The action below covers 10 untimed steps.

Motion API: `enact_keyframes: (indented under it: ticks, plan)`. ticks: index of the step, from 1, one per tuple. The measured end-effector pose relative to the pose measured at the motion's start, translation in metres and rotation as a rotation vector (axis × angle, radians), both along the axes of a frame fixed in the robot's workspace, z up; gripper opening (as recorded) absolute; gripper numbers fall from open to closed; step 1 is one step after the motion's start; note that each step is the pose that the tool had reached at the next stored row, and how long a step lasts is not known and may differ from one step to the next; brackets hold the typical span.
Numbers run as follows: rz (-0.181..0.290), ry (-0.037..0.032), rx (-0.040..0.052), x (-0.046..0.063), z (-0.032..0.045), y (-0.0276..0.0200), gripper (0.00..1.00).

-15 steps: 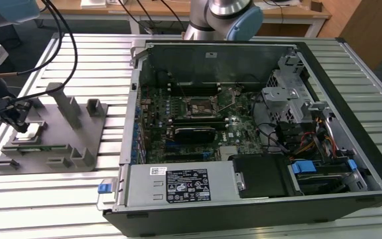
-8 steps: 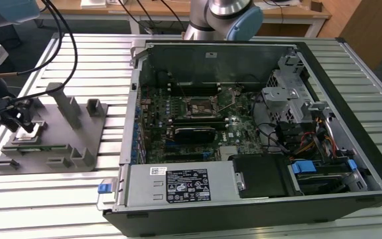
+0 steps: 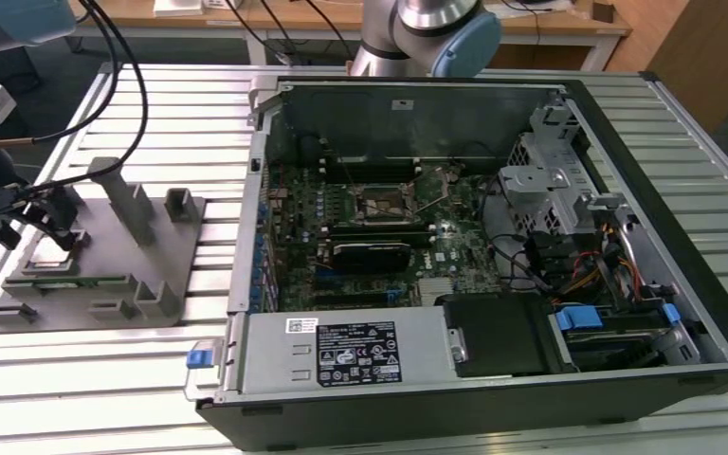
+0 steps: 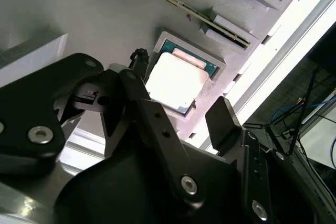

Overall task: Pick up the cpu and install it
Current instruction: 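Pick up the cpu and move it towards the insertion slot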

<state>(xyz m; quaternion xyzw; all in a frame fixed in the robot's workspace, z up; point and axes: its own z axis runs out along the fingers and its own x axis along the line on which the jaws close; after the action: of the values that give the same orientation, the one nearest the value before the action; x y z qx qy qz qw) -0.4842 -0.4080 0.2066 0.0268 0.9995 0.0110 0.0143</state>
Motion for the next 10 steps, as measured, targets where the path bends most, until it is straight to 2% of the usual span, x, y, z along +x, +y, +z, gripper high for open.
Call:
enact_keyframes:
  ticks: [1,5,10]
  plan:
    - [0.000,0.0000,0.0000,0.0000,0.0000,0.0000,0.71]
    - [0.007,-0.0002,-0.0002,0.0000,-0.0015,0.0000,0.71]
    - [0.032,0.0000,-0.0003,-0.0001,-0.0075,0.0000,0.71]
